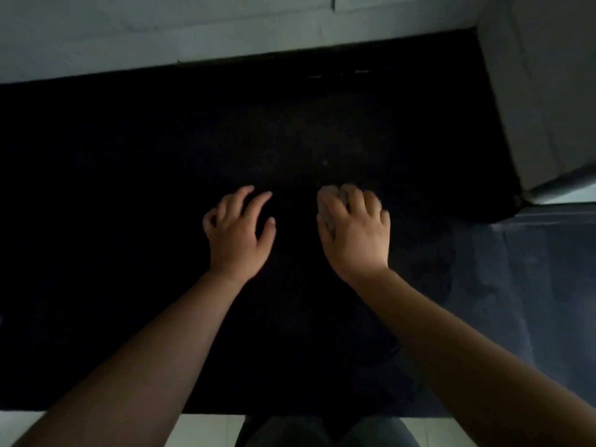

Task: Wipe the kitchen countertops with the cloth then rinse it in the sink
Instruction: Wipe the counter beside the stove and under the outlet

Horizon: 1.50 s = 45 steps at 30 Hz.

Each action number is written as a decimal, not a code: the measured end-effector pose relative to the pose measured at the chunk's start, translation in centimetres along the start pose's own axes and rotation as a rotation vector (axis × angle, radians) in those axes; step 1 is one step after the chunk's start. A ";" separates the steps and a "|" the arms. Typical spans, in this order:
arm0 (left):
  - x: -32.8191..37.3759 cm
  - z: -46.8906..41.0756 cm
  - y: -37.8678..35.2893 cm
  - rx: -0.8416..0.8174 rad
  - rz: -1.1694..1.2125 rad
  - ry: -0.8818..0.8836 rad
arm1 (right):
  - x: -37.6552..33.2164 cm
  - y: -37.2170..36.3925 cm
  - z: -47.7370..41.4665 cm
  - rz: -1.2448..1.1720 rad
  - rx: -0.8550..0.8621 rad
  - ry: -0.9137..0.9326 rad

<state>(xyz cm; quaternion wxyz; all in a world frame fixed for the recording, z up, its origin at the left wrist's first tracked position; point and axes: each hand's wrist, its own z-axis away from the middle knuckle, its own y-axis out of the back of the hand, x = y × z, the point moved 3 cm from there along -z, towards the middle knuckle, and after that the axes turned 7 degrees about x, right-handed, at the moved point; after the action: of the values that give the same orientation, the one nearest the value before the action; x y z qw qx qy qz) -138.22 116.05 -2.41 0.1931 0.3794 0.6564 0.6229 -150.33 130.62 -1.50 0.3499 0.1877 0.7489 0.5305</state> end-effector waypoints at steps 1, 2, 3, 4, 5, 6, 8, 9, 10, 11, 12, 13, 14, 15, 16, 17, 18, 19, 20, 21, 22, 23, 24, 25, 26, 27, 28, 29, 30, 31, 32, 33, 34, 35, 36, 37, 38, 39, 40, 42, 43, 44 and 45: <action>-0.9 -0.6 -0.1 0.002 -0.013 0.044 | 0.2 0.3 1.4 -0.004 0.003 0.068; -1.7 -0.9 -0.3 0.003 -0.013 0.078 | 0.6 0.6 2.6 -0.005 0.010 0.106; -2.1 -1.0 -0.5 0.005 -0.010 0.100 | 1.4 0.8 3.2 0.003 0.027 0.112; -2.3 -1.0 -0.6 0.009 -0.012 0.109 | 2.1 0.9 3.0 0.011 0.047 0.085; -2.4 -1.0 -0.7 0.014 -0.018 0.109 | 2.6 0.8 2.2 0.018 0.062 0.030; -2.3 -1.0 -0.8 0.018 -0.026 0.104 | 2.7 0.5 0.9 0.022 0.078 -0.049; -2.3 -1.0 -0.8 0.020 -0.036 0.099 | 2.1 -0.4 -2.7 0.008 0.109 -0.224; -2.3 -1.0 -0.8 0.019 -0.040 0.100 | 1.4 -1.1 -4.7 -0.005 0.111 -0.288; -2.4 -1.0 -0.8 0.017 -0.045 0.104 | 0.6 -1.7 -6.6 -0.015 0.102 -0.318; -2.4 -1.0 -0.8 0.016 -0.050 0.110 | -0.5 -2.4 -7.8 -0.022 0.087 -0.304; -2.4 -1.0 -0.8 0.014 -0.053 0.115 | -1.6 -2.8 -8.4 -0.027 0.067 -0.248; -2.4 -1.0 -0.8 0.012 -0.052 0.117 | -2.8 -3.0 -8.3 -0.034 0.045 -0.166; -2.3 -1.0 -0.7 0.009 -0.046 0.116 | -3.6 -3.1 -7.4 -0.032 0.019 -0.071; -2.3 -1.0 -0.7 0.007 -0.041 0.113 | -4.0 -3.0 -6.0 -0.024 -0.005 0.027; -2.2 -1.0 -0.7 0.006 -0.040 0.110 | -4.0 -2.6 -4.5 -0.016 -0.023 0.109; -2.3 -1.0 -0.7 0.007 -0.041 0.110 | -3.4 -2.2 -3.1 -0.012 -0.038 0.163; -2.3 -1.0 -0.8 0.009 -0.041 0.112 | -2.6 -1.8 -2.1 -0.005 -0.045 0.188; -2.4 -1.0 -0.8 0.011 -0.037 0.112 | -1.5 -1.5 -1.7 -0.001 -0.040 0.186; -2.4 -1.0 -0.9 0.014 -0.029 0.110 | -0.4 -1.2 -2.1 0.000 -0.023 0.158; -2.5 -0.9 -0.9 0.019 -0.021 0.108 | 0.5 -1.1 -3.0 0.003 0.002 0.103; -2.5 -1.0 -1.0 0.022 -0.014 0.106 | 1.1 -1.2 -4.3 0.008 0.035 0.022; -2.4 -1.0 -1.0 0.023 -0.012 0.103 | 1.4 -1.5 -6.1 0.012 0.066 -0.068; -2.4 -1.0 -0.9 0.020 -0.015 0.100 | 1.3 -1.9 -7.9 0.014 0.089 -0.147; -2.4 -1.0 -0.9 0.015 -0.022 0.099 | 0.6 -2.5 -9.7 0.016 0.098 -0.203; -2.4 -1.1 -0.9 0.011 -0.029 0.099 | -0.4 -3.2 -11.3 0.016 0.099 -0.226; -2.4 -1.1 -0.9 0.011 -0.031 0.100 | -1.6 -3.9 -12.6 0.019 0.093 -0.209; -2.4 -1.1 -0.9 0.012 -0.030 0.100 | -2.9 -4.5 -13.3 0.027 0.075 -0.158; -2.4 -1.0 -0.9 0.015 -0.029 0.100 | -4.0 -5.0 -13.6 0.029 0.050 -0.083; -2.5 -1.0 -0.9 0.021 -0.030 0.101 | -4.8 -5.3 -13.3 0.020 0.021 0.001; -2.5 -1.0 -0.9 0.027 -0.029 0.100 | -5.2 -5.2 -12.5 0.000 -0.001 0.084; -2.5 -1.0 -0.9 0.029 -0.025 0.096 | -5.1 -4.8 -11.3 -0.026 -0.007 0.155; -2.4 -1.1 -0.8 0.028 -0.018 0.093 | -4.7 -4.2 -9.7 -0.045 -0.011 0.208; -2.3 -1.0 -0.7 0.026 -0.011 0.091 | -3.8 -3.5 -8.0 -0.047 -0.016 0.234; -2.3 -1.1 -0.7 0.024 -0.002 0.091 | -2.7 -2.8 -6.4 -0.037 -0.021 0.235; -2.3 -1.0 -0.6 0.020 0.013 0.092 | -1.3 -2.0 -5.3 -0.021 -0.022 0.213; -2.3 -1.0 -0.6 0.013 0.033 0.097 | 0.4 -1.3 -4.8 -0.011 -0.013 0.162; -2.3 -1.1 -0.5 0.003 0.055 0.105 | 2.2 -0.7 -5.1 0.001 0.004 0.083; -2.2 -1.2 -0.5 -0.011 0.070 0.109 | 3.7 -0.2 -5.9 0.017 0.028 -0.006; -1.9 -1.4 -0.5 -0.025 0.074 0.101 | 5.1 0.1 -7.1 0.035 0.046 -0.094; -0.3 -1.9 -0.5 -0.045 0.066 0.038 | 6.7 0.3 -9.3 0.069 0.054 -0.235; 0.9 -2.1 -0.6 -0.051 0.071 -0.004 | 6.9 0.3 -9.7 0.083 0.050 -0.276; 2.2 -2.2 -0.8 -0.058 0.083 -0.041 | 6.7 0.3 -9.6 0.084 0.048 -0.290; 3.6 -2.1 -1.0 -0.065 0.097 -0.067 | 6.5 0.5 -8.9 0.074 0.045 -0.284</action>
<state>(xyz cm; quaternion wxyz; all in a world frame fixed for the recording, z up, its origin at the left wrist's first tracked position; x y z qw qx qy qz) -142.31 117.33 -2.28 0.1967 0.4251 0.6098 0.6394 -161.25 129.18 -1.48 0.4281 0.2962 0.6963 0.4941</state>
